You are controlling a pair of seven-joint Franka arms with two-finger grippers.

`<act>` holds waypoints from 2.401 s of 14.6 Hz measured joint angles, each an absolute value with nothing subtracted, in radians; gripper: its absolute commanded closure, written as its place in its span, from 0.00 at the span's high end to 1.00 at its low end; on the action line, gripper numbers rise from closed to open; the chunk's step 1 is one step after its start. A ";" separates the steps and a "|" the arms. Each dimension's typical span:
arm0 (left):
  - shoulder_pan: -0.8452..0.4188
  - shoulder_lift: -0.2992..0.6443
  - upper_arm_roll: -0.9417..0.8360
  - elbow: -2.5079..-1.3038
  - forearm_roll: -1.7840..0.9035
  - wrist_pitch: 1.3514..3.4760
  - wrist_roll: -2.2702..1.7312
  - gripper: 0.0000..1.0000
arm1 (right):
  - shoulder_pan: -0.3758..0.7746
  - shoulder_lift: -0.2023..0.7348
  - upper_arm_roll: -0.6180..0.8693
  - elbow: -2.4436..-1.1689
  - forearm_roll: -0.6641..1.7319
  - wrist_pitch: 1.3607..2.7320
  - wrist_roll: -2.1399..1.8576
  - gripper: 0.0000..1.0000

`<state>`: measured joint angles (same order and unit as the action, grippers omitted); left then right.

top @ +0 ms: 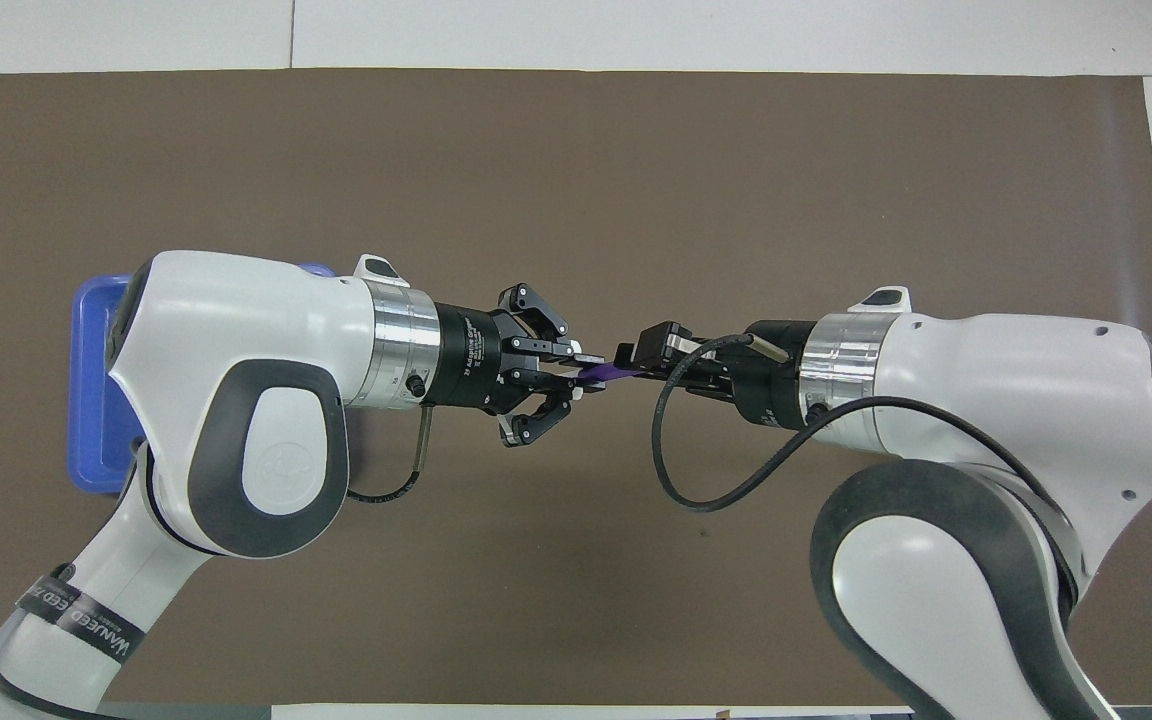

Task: Transfer and insert pens with both arms
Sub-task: 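Close the right gripper on the purple pen and open the left gripper, then carry the purple pen to the cup while the left gripper returns, then insert the purple pen into the clear cup and open the right gripper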

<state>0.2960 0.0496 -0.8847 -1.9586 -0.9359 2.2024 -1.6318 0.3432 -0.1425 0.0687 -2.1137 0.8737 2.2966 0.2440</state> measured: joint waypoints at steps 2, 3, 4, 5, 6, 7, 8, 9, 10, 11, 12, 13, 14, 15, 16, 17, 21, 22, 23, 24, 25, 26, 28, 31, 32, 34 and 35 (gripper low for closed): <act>0.295 0.029 -0.886 -1.959 -0.936 2.208 -1.632 1.00 | 0.333 -0.145 0.069 -2.113 0.843 2.262 0.244 0.00; 0.295 0.020 -0.886 -1.958 -0.936 2.211 -1.632 1.00 | 0.322 -0.146 0.069 -2.107 0.793 2.229 0.243 0.00; 0.297 0.013 -0.885 -1.959 -0.936 2.213 -1.632 1.00 | 0.302 -0.146 0.069 -2.092 0.721 2.174 0.243 0.00; 0.298 0.010 -0.883 -1.959 -0.936 2.213 -1.632 1.00 | 0.274 -0.146 0.069 -2.066 0.636 2.100 0.240 0.00; 0.301 0.010 -0.882 -1.962 -0.933 2.213 -1.632 1.00 | 0.242 -0.148 0.068 -2.033 0.544 2.019 0.224 0.00; 0.308 0.009 -0.882 -1.969 -0.918 2.212 -1.632 1.00 | 0.209 -0.149 0.068 -1.997 0.459 1.944 0.180 0.00; 0.318 0.008 -0.881 -1.977 -0.890 2.208 -1.631 1.00 | 0.177 -0.151 0.066 -1.970 0.393 1.887 0.116 0.00; 0.329 0.008 -0.881 -1.985 -0.855 2.200 -1.631 1.00 | 0.143 -0.151 0.064 -1.955 0.340 1.849 0.038 0.00; 0.342 0.008 -0.881 -1.991 -0.814 2.193 -1.630 1.00 | 0.105 -0.151 0.063 -1.951 0.291 1.832 -0.046 0.00; 0.355 0.008 -0.880 -1.995 -0.765 2.181 -1.628 1.00 | 0.069 -0.149 0.061 -1.952 0.240 1.823 -0.127 0.00; 0.365 0.008 -0.880 -1.996 -0.706 2.164 -1.619 1.00 | 0.037 -0.147 0.060 -1.957 0.184 1.816 -0.206 0.00; 0.371 0.008 -0.880 -1.996 -0.658 2.143 -1.595 1.00 | 0.008 -0.143 0.059 -1.966 0.136 1.814 -0.276 0.00; 0.376 0.007 -0.879 -1.996 -0.630 2.117 -1.548 1.00 | -0.020 -0.139 0.059 -1.978 0.105 1.814 -0.333 0.00; 0.383 0.006 -0.879 -1.996 -0.618 2.086 -1.475 1.00 | -0.047 -0.134 0.058 -1.994 0.088 1.815 -0.376 0.00; 0.395 0.003 -0.877 -1.996 -0.613 2.054 -1.389 1.00 | -0.070 -0.131 0.058 -2.014 0.084 1.816 -0.405 0.00; 0.412 -0.001 -0.877 -1.996 -0.611 2.028 -1.311 1.00 | -0.087 -0.130 0.058 -2.033 0.083 1.824 -0.422 0.00; 0.516 -0.011 -0.871 -1.991 -0.558 1.952 -1.072 1.00 | -0.099 -0.123 0.062 -2.143 0.083 1.951 -0.434 0.00; 0.542 -0.012 -0.871 -1.988 -0.539 1.937 -1.027 1.00 | -0.099 -0.119 0.063 -2.170 0.082 1.982 -0.434 0.00; 0.564 -0.012 -0.869 -1.982 -0.519 1.925 -0.985 1.00 | -0.099 -0.115 0.063 -2.188 0.082 2.001 -0.434 0.02; 0.580 -0.012 -0.869 -1.978 -0.498 1.919 -0.952 1.00 | -0.099 -0.113 0.063 -2.196 0.082 2.009 -0.434 0.34; 0.595 -0.012 -0.869 -1.975 -0.474 1.911 -0.913 1.00 | -0.099 -0.113 0.063 -2.200 0.082 2.010 -0.434 0.83; 0.611 -0.012 -0.868 -1.974 -0.462 1.904 -0.870 1.00 | -0.099 -0.113 0.063 -2.200 0.082 2.010 -0.434 1.00; 0.646 -0.012 -0.868 -1.973 -0.441 1.890 -0.789 1.00 | -0.099 -0.113 0.063 -2.199 0.082 2.010 -0.434 1.00; 0.695 -0.012 -0.867 -1.966 -0.338 1.883 -0.694 1.00 | -0.099 -0.113 0.062 -2.189 0.082 2.010 -0.434 1.00; 0.709 -0.012 -0.866 -1.962 -0.314 1.876 -0.661 1.00 | -0.099 -0.114 0.062 -2.179 0.082 2.009 -0.434 1.00; 0.733 -0.011 -0.862 -1.951 -0.258 1.855 -0.592 1.00 | -0.099 -0.117 0.062 -2.141 0.082 1.992 -0.434 1.00; 0.739 -0.010 -0.852 -1.942 -0.239 1.842 -0.556 1.00 | -0.099 -0.120 0.062 -2.110 0.082 1.965 -0.434 1.00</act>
